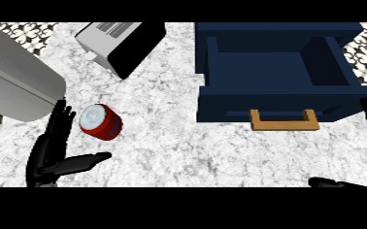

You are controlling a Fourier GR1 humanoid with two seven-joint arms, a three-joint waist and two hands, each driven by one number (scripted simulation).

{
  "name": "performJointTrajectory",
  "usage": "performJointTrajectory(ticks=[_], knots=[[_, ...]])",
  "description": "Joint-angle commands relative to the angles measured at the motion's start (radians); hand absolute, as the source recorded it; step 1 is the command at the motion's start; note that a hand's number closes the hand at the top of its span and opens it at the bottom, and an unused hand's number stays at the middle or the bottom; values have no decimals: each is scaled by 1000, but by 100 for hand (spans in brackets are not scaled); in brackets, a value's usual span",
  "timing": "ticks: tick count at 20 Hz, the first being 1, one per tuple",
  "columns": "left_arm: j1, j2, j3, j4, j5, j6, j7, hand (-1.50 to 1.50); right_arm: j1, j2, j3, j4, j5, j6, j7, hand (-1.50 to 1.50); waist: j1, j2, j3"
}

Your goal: Pick up the can, place it into the drawer and close the drawer

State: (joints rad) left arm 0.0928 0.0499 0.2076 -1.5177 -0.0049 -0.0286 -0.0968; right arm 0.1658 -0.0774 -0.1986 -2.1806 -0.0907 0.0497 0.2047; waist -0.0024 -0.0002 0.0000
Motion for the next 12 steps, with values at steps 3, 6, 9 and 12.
performJointTrajectory(ticks=[3,6,9,12], knots=[[-59,16,50,232,8,10,-142,-150,56,-8,-50,-49,-49,47,-8,-150,-3,0,0],[-152,47,65,291,28,11,-113,-150,-32,-3,-39,-1,-23,13,25,-150,-1,1,0],[-136,54,71,389,15,10,-190,-150,56,9,-64,-69,-55,51,5,-150,-4,0,0],[-171,59,80,517,16,8,-272,-150,-11,18,-27,-29,13,18,15,-150,-2,1,0]])
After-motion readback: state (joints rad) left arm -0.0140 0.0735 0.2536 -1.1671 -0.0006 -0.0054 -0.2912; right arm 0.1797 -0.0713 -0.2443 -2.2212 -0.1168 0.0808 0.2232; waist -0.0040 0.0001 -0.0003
